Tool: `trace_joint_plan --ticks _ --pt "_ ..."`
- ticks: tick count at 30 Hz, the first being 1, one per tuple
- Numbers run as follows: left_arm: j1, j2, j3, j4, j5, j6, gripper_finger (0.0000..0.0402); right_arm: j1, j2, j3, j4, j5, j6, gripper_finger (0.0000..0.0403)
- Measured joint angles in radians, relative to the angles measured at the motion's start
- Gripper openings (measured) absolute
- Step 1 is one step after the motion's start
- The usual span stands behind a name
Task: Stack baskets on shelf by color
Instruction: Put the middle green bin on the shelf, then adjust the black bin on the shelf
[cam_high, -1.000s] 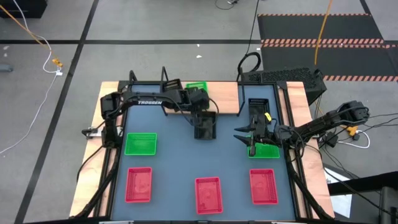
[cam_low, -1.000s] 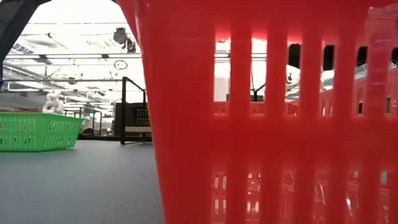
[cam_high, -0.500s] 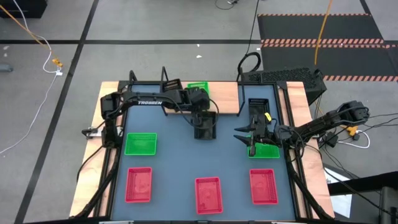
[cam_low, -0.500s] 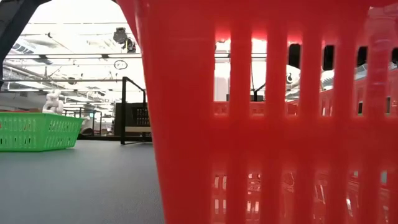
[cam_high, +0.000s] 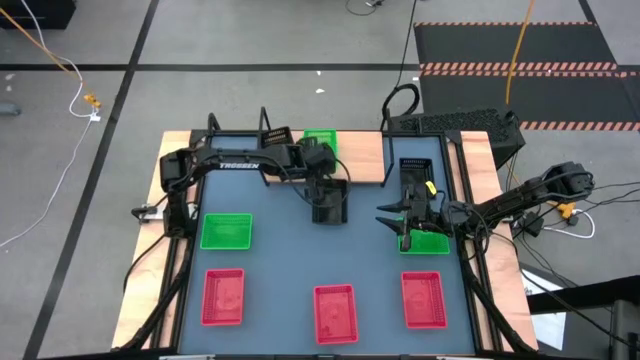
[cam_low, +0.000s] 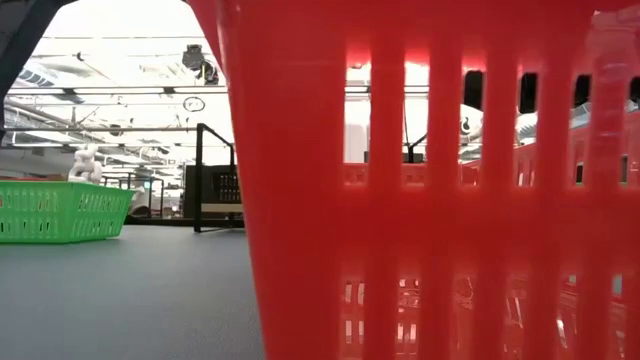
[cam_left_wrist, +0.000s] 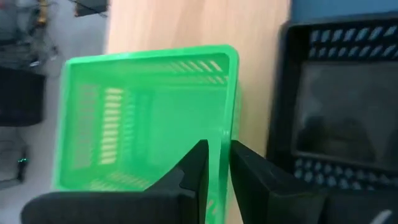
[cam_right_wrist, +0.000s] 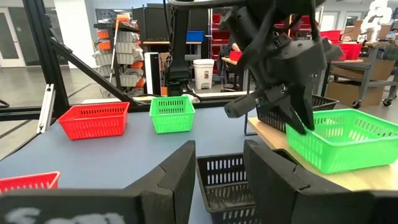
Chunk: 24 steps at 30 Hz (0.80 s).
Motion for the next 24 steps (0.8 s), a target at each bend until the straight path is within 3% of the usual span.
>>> trace_joint_plan --ticks 3,12,17,19,24 --pt "-0.012 -0.043 0.000 -0.062 -0.029 -0.024 0.0067 0.000 0.000 0.000 -0.004 0.000 0.000 0.0130" --pt "-0.062 -0.188 0.002 0.062 -0.017 -0.046 0.0067 -0.003 0.000 0.000 -0.006 0.001 0.014 0.0130" --pt "-0.052 -0.217 0.001 -0.061 0.031 -0.119 0.0067 -0.003 0.000 0.000 -0.017 0.000 0.016 0.0130" --pt "-0.043 -0.223 -0.026 -0.065 0.071 -0.141 0.0067 -0.001 0.000 0.000 -0.016 -0.004 0.021 0.0130" --pt "-0.018 -0.255 -0.195 0.117 0.079 -0.157 0.0067 -0.001 0.000 0.000 -0.015 -0.056 0.042 0.0130"
